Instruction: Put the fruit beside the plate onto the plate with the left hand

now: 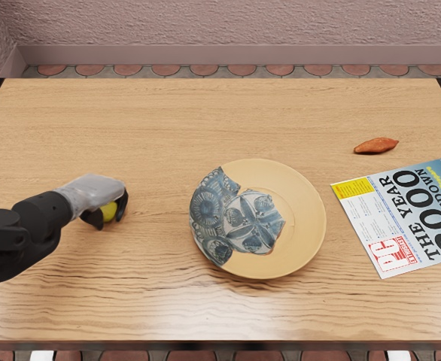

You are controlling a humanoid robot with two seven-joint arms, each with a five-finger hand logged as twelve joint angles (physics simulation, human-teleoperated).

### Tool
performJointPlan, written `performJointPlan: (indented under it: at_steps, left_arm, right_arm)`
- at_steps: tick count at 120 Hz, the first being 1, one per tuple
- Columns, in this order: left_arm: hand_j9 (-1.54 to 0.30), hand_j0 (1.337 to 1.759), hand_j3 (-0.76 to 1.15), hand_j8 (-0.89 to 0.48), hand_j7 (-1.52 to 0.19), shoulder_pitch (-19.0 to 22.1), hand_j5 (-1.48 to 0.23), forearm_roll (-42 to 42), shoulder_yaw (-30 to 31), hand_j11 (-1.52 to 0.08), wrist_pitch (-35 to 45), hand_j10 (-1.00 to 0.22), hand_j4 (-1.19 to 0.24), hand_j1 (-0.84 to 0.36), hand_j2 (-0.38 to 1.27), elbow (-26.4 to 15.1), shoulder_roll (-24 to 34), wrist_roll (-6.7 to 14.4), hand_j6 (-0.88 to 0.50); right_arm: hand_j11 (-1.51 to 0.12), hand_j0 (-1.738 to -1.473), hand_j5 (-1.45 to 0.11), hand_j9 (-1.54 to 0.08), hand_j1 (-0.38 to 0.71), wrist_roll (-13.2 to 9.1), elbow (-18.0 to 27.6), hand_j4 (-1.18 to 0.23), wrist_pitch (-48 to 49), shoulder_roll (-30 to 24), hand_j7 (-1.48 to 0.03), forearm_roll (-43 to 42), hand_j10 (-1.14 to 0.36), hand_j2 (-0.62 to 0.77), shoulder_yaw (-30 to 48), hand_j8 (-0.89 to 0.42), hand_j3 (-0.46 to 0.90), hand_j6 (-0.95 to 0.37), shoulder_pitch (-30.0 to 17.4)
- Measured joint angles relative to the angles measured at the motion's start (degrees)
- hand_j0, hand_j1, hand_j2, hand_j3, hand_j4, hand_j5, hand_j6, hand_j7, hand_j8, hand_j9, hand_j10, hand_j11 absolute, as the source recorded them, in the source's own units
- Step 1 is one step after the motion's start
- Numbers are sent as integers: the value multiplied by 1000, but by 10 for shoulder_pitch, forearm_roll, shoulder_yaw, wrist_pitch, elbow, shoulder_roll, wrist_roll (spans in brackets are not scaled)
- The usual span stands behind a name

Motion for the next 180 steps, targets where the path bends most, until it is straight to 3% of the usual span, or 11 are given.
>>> performJointPlan:
  at_steps: [9, 12, 17, 40, 62, 125, 133, 141, 151, 161, 180]
  left_arm:
    - [-1158, 1655, 179, -214, -1085, 0, -1054, -5, 0, -1206, -2, -331, -881, -470, 446, 1, 0, 0, -336]
    - [-1160, 1652, -8, -203, -1091, 0, -1060, -7, 0, -1211, -2, -319, -881, -473, 539, 1, 0, 0, -328]
    - [-1166, 1652, 91, -189, -1106, -2, -1078, -12, 0, -1212, -3, -320, -877, -514, 571, 1, 0, 0, -303]
    - [-1183, 1644, 40, -186, -1159, -25, -1126, -22, -8, -1216, -3, -388, -867, -431, 366, 1, 7, -1, -314]
    - [-1204, 1641, 16, -201, -1175, -82, -1143, -56, -22, -1220, -14, -385, -863, -440, 409, -1, 37, -2, -319]
    - [-1232, 1623, 1, -170, -1229, -235, -1212, -269, -131, -1244, -232, -369, -833, -513, 540, -18, 18, -6, -286]
    - [-1230, 1624, 1, -170, -1227, -236, -1220, -287, -139, -1237, -245, -379, -830, -484, 517, -18, 4, -6, -300]
    - [-1239, 1624, 1, -206, -1247, -246, -1248, -304, -145, -1239, -252, -423, -818, -363, 314, -19, -12, -7, -343]
    - [-1239, 1627, 0, -244, -1250, -257, -1248, -321, -148, -1228, -256, -455, -819, -338, 302, -19, -28, -7, -394]
    - [-1229, 1632, 0, -248, -1249, -266, -1248, -339, -149, -1222, -258, -459, -820, -339, 462, -19, -54, -8, -422]
    - [-1209, 1640, 0, -306, -1228, -275, -1290, -366, -155, -1195, -259, -476, -803, -225, 298, -19, -97, -9, -464]
  right_arm:
    - [-40, -1658, -40, -40, -312, 0, 0, -31, 0, 0, -40, 0, -31, -6, 0, -31, 0, -31, 0]
    - [-40, -1658, -40, -40, -312, 0, 0, -31, 0, 0, -40, 0, -31, -6, 0, -31, 0, -31, 0]
    - [-40, -1658, -40, -40, -312, 0, 0, -31, 0, 0, -40, 0, -31, -6, 0, -31, 0, -31, 0]
    - [-40, -1658, -40, -40, -312, 0, 0, -31, 0, 0, -40, 0, -31, -6, 0, -31, 0, -31, 0]
    - [-40, -1658, -40, -40, -312, 0, 0, -31, 0, 0, -40, 0, -31, -6, 0, -31, 0, -31, 0]
    - [-40, -1658, -40, -40, -312, 0, 0, -31, 0, 0, -40, 0, -31, -6, 0, -31, 0, -31, 0]
    - [-40, -1658, -40, -40, -312, 0, 0, -31, 0, 0, -40, 0, -31, -6, 0, -31, 0, -31, 0]
    - [-40, -1658, -40, -40, -312, 0, 0, -31, 0, 0, -40, 0, -31, -6, 0, -31, 0, -31, 0]
    - [-40, -1658, -40, -40, -312, 0, 0, -31, 0, 0, -40, 0, -31, -6, 0, -31, 0, -31, 0]
    - [-40, -1658, -40, -40, -312, 0, 0, -31, 0, 0, -40, 0, -31, -6, 0, -31, 0, -31, 0]
    - [-40, -1658, -40, -40, -312, 0, 0, -31, 0, 0, -40, 0, -31, -6, 0, -31, 0, -31, 0]
